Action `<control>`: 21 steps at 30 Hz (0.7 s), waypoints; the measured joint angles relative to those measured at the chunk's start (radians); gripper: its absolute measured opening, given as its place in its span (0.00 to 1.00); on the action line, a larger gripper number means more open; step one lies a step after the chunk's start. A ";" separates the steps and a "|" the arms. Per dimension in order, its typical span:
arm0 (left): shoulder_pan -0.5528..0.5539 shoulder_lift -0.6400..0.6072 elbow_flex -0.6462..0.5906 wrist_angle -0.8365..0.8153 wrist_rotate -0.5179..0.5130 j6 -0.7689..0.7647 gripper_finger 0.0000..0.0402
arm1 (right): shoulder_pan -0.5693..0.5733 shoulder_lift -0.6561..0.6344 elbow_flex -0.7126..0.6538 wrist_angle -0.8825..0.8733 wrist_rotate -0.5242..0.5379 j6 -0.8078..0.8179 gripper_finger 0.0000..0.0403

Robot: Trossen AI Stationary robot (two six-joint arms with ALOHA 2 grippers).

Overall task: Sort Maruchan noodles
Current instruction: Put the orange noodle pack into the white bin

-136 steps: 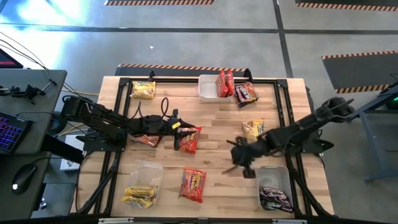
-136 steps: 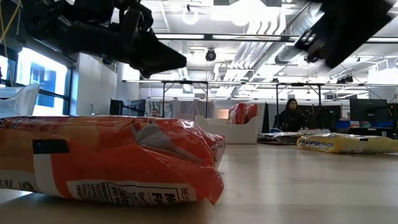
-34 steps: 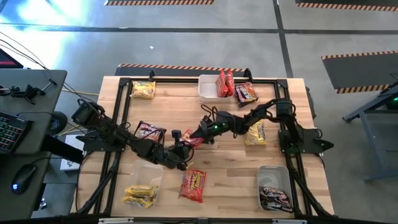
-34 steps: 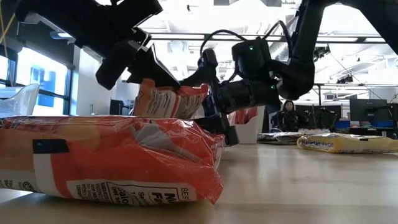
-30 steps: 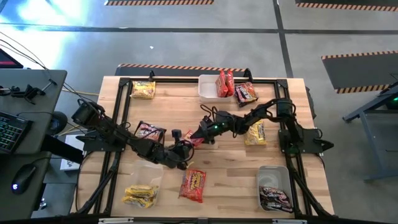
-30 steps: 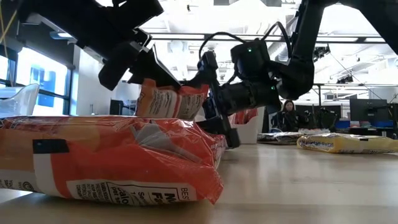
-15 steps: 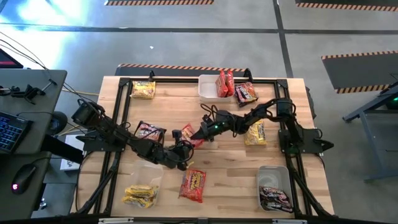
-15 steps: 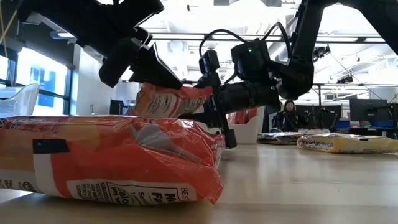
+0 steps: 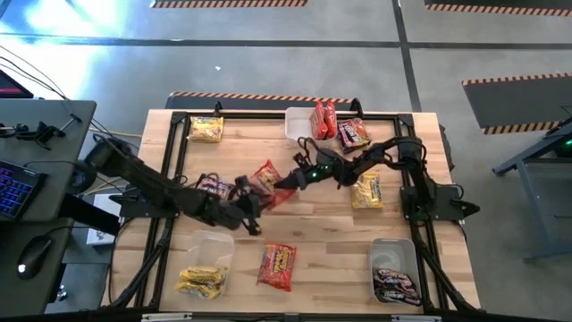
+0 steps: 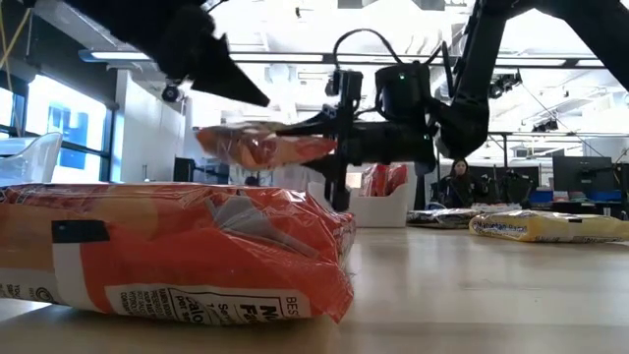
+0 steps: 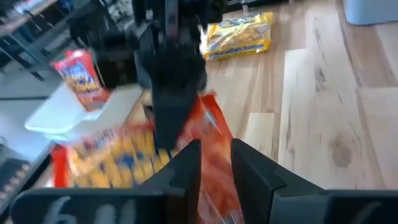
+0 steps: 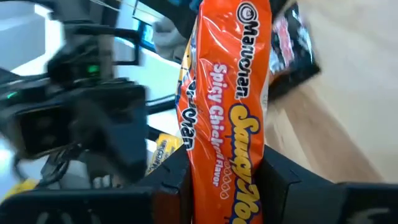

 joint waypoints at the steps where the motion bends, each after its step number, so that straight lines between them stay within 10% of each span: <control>1: 0.006 -0.022 -0.031 0.026 0.021 -0.008 0.20 | -0.010 -0.010 0.000 0.001 -0.006 -0.016 0.25; 13: 0.162 -0.269 -0.446 0.858 0.226 0.112 0.05 | -0.156 -0.385 0.042 -0.470 0.020 -0.332 0.25; 21: 0.281 -0.350 -0.538 0.905 0.252 0.031 0.00 | -0.178 -0.554 0.480 -1.651 0.634 -0.597 0.25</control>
